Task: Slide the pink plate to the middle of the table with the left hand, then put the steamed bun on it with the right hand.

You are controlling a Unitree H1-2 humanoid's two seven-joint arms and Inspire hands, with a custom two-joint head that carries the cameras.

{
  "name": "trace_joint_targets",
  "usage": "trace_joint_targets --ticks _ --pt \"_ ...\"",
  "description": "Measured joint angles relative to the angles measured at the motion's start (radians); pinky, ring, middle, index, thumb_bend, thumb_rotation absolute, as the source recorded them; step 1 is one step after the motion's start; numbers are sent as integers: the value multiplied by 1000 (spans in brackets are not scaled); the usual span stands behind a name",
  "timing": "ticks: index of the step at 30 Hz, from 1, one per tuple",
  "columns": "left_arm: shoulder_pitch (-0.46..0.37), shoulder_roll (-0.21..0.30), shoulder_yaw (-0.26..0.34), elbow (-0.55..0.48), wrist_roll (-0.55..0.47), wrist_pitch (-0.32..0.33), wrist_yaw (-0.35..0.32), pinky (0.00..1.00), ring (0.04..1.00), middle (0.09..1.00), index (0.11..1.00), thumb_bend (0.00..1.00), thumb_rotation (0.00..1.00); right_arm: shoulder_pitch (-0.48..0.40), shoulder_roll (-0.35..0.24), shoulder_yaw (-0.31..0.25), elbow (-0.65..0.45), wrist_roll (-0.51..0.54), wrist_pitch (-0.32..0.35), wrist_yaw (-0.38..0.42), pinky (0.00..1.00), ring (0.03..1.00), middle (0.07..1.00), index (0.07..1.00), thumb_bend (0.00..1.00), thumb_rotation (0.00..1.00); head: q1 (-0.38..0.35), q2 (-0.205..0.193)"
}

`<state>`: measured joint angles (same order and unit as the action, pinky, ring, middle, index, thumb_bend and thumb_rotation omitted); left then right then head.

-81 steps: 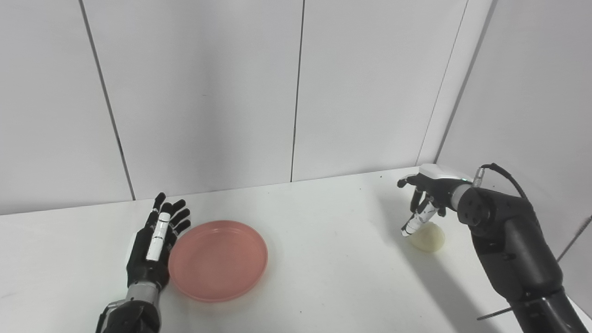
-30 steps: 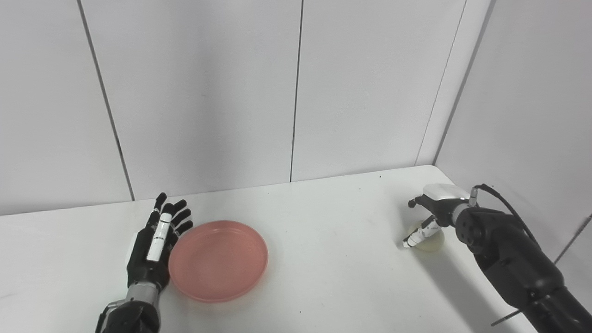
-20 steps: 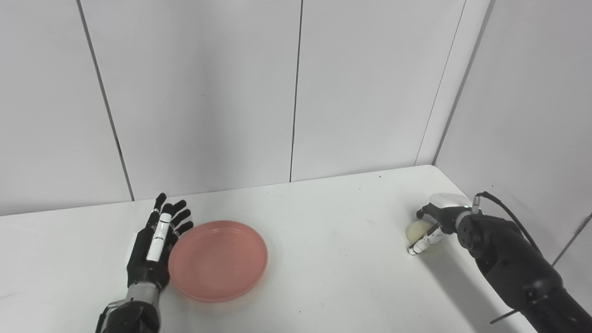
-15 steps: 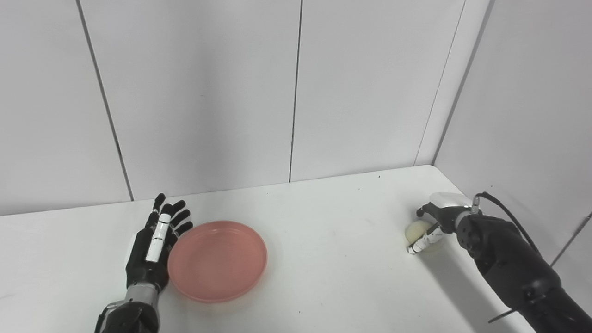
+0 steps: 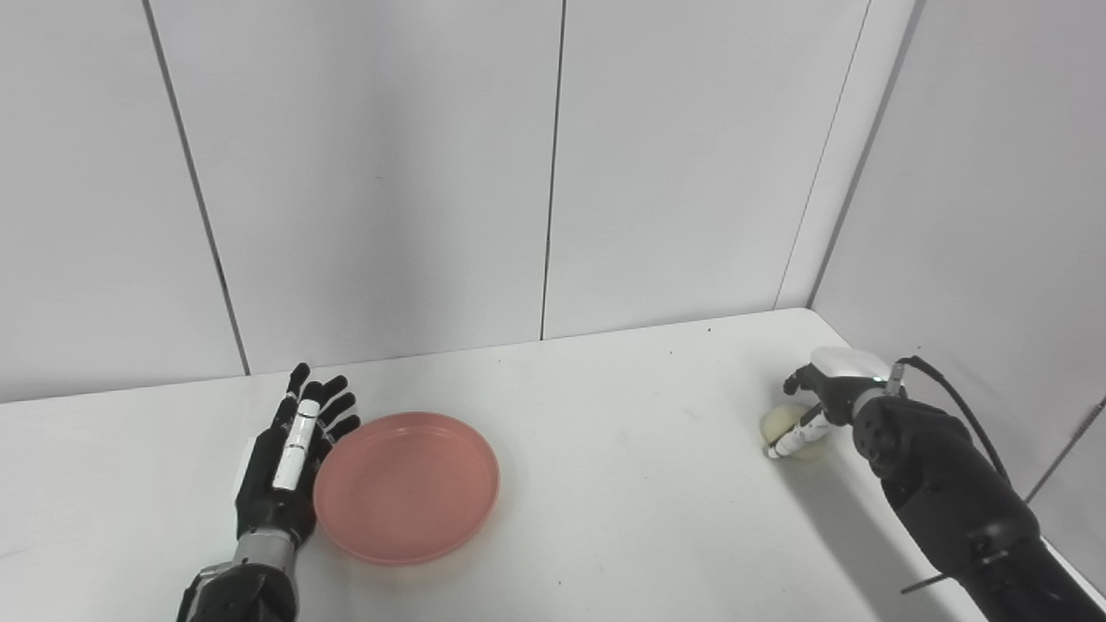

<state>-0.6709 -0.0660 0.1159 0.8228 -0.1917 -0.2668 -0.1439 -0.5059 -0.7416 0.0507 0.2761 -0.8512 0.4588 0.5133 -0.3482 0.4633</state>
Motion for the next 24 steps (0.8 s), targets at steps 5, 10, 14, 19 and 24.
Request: trace_joint_targets --ticks 5,10,14,19,24 --pt "3 0 0 -6 0 7 0 771 835 847 957 670 671 0 6 4 1 -13 0 10 245 319 442 541 593 20 2 2" --pt "4 0 0 -6 0 8 0 754 826 842 951 665 667 -4 5 3 1 -6 1 36 240 322 422 530 523 0 3 3" --pt "5 0 -1 -8 0 9 0 747 827 842 954 652 664 -7 1 5 3 2 1 54 244 323 424 529 522 0 3 5" --pt "5 -1 0 -8 0 10 0 739 826 839 958 641 660 -13 -11 20 11 13 0 59 239 322 426 532 521 1 5 5" --pt "5 -3 -2 -10 1 13 0 737 827 841 962 635 671 -9 -18 41 -15 25 0 49 271 353 454 506 529 0 15 0"
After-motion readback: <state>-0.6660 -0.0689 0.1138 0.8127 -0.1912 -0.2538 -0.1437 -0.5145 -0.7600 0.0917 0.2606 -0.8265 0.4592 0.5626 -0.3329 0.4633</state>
